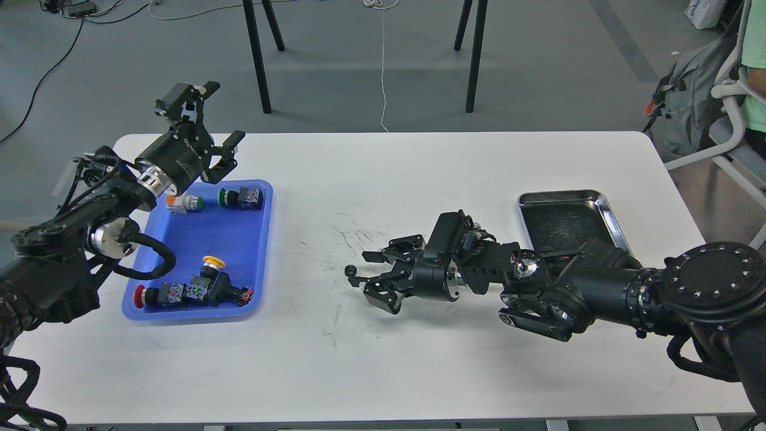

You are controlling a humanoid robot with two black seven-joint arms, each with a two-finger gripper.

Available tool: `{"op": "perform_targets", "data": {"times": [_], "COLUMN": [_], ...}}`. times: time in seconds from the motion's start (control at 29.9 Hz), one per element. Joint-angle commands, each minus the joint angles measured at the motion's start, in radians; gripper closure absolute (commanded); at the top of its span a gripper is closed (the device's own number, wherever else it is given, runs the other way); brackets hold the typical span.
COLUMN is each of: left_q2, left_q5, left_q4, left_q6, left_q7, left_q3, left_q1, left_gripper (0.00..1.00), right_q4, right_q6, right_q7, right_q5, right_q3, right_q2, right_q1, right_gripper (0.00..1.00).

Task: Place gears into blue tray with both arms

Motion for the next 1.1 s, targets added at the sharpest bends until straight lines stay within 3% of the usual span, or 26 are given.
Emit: {"op": "perform_targets", "data": {"times": [0.0, 0.2, 0.57, 0.8, 0.97, 1.07], "left_q2": [0.003, 0.028, 0.038, 0.04, 0.04, 0.055], "left_q5": [0.013, 0.013, 0.016, 0.022, 0.037, 0.065], "left_q4": [-0.007, -0.009, -0.015, -0.052, -0.067, -0.119], "left_q6": [0.0, 0.0, 0.0, 0.0, 0.0, 0.0], "left_q7": [0.0, 0.0, 0.0, 0.0, 0.0, 0.0], "left_q3": [0.006, 0.003, 0.01, 0.01, 0.024, 0.058], "left_q1": [0.002, 0.0, -0.011, -0.009, -0.009, -0.011], "left_gripper": [0.0, 0.0, 0.0, 0.0, 0.0, 0.0], "right_q4": [0.002, 0.014, 0.022, 0.022, 0.026, 0.017], "right_q6": [-0.002, 0.001, 0.028, 0.106, 0.161, 0.267], "right_q7": [0.0, 0.0, -0.014, -0.036, -0.037, -0.046], "right_q5": [0.011, 0.015, 0.239, 0.58, 0.686, 0.808], "right_q3": [0.018, 0.132, 0.248, 0.25, 0.296, 0.386], "right_q2": [0.0, 0.0, -0.04, -0.165, -0.28, -0.351], "right_q1": [0.014, 0.051, 0.108, 0.184, 0.207, 0.198], "right_gripper": [0.36, 0.33, 0.11, 0.1, 0.08, 0.08]}}
